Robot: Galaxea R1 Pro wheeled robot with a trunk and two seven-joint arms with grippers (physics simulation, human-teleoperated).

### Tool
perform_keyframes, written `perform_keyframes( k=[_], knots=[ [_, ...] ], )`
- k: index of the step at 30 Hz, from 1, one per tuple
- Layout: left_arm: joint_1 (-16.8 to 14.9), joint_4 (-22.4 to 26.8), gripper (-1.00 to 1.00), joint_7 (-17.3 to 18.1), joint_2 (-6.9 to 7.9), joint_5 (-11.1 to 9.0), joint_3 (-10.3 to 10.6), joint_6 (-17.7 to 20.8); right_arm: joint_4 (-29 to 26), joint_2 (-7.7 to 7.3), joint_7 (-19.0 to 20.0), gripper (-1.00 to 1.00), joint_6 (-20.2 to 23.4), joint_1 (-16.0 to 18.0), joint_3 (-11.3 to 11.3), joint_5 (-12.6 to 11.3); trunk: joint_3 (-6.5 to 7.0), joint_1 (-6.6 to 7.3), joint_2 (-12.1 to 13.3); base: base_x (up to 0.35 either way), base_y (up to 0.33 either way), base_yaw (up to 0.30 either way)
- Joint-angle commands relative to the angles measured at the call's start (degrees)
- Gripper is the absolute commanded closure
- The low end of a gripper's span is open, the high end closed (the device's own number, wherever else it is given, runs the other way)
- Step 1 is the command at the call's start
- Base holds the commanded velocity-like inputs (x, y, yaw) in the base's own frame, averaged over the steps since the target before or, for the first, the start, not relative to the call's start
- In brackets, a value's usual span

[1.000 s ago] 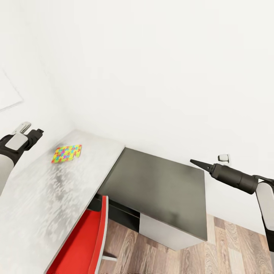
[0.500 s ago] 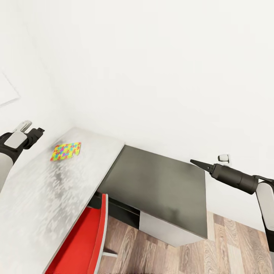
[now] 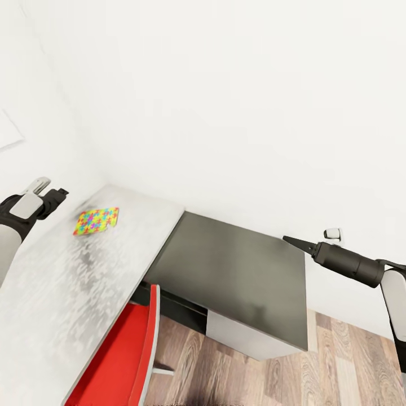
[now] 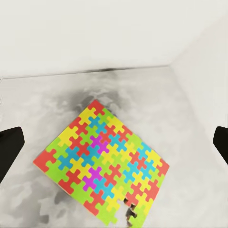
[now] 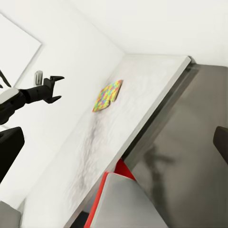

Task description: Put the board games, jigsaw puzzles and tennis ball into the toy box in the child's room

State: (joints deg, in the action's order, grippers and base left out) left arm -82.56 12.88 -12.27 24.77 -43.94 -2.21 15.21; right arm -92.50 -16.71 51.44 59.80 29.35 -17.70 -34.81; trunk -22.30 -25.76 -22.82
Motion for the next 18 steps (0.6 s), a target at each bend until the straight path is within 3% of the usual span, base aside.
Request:
perform_keyframes(
  k=[1, 18],
  knots=[
    [0.0, 0.1, -1.00, -0.3, -0.02, -0.2, 0.1, 0.3, 0.0, 0.00, 0.3, -1.00, 0.2, 0.0, 0.0, 0.2, -0.19, -0.03, -0.1, 0.000, 0.000, 0.000],
    [-0.3, 0.1, -1.00, -0.3, 0.01, -0.2, 1.8, 0.3, 0.0, -0.07, 0.3, -1.00, 0.2, 0.0, -0.1, 0.2, -1.79, -0.03, -0.1, 0.000, 0.000, 0.000]
  ],
)
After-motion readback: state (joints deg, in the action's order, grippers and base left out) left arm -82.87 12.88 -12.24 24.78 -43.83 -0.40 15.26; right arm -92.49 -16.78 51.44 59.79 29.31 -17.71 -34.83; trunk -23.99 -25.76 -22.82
